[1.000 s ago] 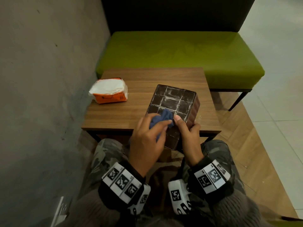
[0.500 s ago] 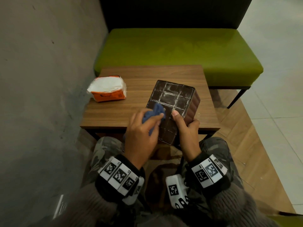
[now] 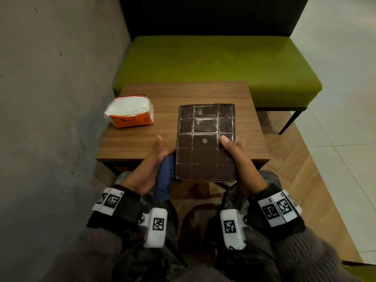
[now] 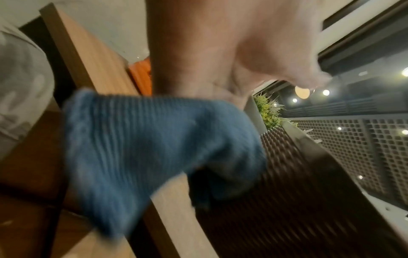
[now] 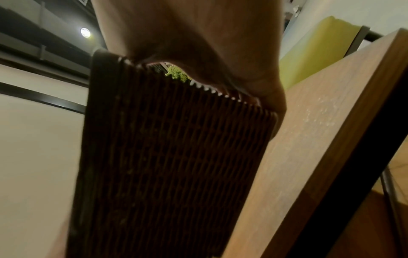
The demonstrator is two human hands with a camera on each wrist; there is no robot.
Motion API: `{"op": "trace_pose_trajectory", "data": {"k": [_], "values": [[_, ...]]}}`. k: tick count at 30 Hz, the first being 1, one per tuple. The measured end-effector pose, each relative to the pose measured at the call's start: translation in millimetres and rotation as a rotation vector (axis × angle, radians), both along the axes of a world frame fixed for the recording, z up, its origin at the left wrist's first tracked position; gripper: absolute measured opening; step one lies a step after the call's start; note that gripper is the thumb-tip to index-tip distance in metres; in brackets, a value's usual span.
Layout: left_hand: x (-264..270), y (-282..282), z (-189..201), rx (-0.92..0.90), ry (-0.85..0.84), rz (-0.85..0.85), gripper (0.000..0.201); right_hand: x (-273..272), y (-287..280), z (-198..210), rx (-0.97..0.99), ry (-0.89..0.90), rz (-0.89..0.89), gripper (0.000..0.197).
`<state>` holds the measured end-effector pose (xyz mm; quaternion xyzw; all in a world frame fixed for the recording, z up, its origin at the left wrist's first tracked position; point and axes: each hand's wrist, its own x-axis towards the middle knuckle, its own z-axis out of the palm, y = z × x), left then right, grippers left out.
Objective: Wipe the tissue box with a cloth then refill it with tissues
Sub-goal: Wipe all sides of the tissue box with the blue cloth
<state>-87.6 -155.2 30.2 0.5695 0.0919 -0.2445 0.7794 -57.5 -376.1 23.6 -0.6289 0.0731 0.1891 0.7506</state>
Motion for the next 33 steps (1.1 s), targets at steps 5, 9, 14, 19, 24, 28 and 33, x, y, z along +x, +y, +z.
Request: {"op": "trace_pose_trajectory", "data": {"k": [5,9,14,19,24,28,33], "values": [[-1,-18,-14,-0.044,0.041,-0.059,0.093,4,-10,12,-0.095,-0.077,0.091,0.059],[-3,-23,-23,-0.131,0.087,0.022,0.094,8,-17,19,-0.128,-0.114,0.138,0.068],[-6,-37,-34,-0.116,0.034,0.168,0.097,9,-24,22,-0.109,-0.178,0.156,0.088],[-2,-52,-41,-0.213,-0.013,0.250,0.100,-14,-11,-9,0.015,-0.159,-0.018,0.125],[-1,-43,-48,-0.028,-0.058,0.080,0.098,-7,-5,-12,0.055,-0.132,-0.170,0.110],[0,-16,-43,0.327,0.023,0.470,0.061,-5,-11,-11,-0.059,-0.171,-0.302,0.087],[-6,-31,3,0.798,-0.686,0.617,0.044,-11,-2,-18,-0.059,-0.138,-0.302,0.064]]}}
